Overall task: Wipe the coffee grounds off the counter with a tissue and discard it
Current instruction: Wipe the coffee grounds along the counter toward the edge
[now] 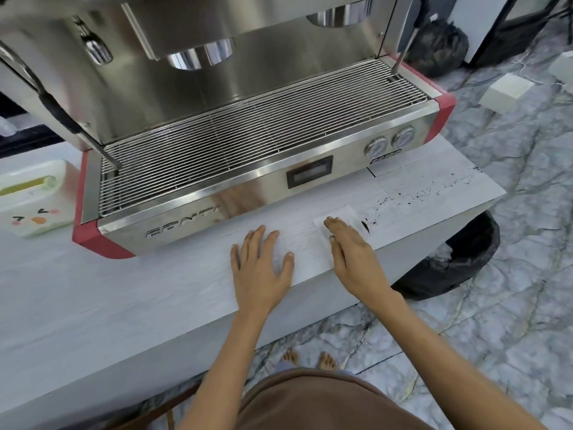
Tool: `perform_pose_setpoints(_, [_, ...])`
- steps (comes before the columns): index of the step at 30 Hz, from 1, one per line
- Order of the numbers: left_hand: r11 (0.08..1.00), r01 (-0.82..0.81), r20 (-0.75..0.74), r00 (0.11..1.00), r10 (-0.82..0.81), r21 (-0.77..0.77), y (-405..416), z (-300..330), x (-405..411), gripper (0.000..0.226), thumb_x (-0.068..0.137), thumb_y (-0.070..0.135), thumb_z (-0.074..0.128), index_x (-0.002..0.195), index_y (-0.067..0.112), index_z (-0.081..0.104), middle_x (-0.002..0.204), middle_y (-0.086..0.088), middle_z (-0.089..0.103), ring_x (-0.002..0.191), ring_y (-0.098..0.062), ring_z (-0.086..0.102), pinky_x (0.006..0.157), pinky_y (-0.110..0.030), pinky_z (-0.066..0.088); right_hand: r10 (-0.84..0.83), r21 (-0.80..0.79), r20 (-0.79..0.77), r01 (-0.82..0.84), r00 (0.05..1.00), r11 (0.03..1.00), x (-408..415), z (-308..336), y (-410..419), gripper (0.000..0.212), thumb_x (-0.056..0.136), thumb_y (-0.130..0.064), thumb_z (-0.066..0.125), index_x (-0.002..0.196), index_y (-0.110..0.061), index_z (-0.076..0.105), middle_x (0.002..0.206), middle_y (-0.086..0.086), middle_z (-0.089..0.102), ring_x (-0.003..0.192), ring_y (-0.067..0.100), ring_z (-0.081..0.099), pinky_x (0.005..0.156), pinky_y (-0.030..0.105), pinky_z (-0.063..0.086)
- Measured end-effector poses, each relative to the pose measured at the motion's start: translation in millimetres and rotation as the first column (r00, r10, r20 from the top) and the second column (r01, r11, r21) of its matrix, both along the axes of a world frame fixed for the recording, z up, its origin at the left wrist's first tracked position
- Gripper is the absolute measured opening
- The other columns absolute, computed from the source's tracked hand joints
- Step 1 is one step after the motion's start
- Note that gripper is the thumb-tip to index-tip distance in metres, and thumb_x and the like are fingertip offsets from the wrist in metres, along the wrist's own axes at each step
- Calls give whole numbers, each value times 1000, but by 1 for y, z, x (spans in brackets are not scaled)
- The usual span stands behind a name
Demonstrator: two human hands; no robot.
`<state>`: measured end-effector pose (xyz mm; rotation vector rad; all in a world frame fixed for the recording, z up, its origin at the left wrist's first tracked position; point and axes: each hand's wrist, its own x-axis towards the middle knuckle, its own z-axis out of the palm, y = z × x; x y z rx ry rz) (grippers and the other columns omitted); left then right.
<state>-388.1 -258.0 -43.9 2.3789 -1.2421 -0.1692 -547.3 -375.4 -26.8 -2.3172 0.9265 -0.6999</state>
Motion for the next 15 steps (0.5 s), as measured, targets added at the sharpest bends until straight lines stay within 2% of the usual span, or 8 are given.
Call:
perform_pose_setpoints(2, [1000,6,6,1000,-6,2,0,0,0,57,93,57,38,144,32,43,159,7,31,149,-15,17,123,-45,3,-42,-74,-92,35,995,997,0,-9,-2,37,99,-11,36,133,-2,49,139,14,49,134,26,39,112,44,30])
perform_pose_setpoints(5, [1000,13,-26,1000,-13,4,-2,2,0,59,91,56,36,144,31,44,158,4,31,150,-17,16,123,-47,2,-60,-135,-193,34,979,990,-1,-16,-5,44,98,-19,29,131,0,51,137,16,51,133,28,41,111,45,30])
perform_pose_setpoints(9, [997,71,-67,995,-74,-44,-14,5,1,60,90,55,36,143,27,46,157,3,33,149,-18,17,122,-51,6,-69,-157,-232,33,970,987,2,-13,-9,46,98,-23,29,131,0,52,139,15,50,133,27,41,111,47,31])
perform_pose_setpoints(12, [991,102,-100,989,-110,-83,-24,6,-2,57,92,51,42,143,26,45,157,4,33,149,-17,18,122,-48,5,-50,-146,-241,14,969,989,2,-12,-13,47,98,-27,32,135,-3,48,143,12,46,136,25,36,113,45,27])
perform_pose_setpoints(15, [992,117,-43,992,-119,-41,-29,3,-4,56,93,51,42,143,27,45,157,5,33,149,-16,19,123,-47,2,-38,-167,-266,-7,963,986,1,-14,-13,47,98,-29,33,135,-4,48,143,11,45,137,24,35,114,43,25])
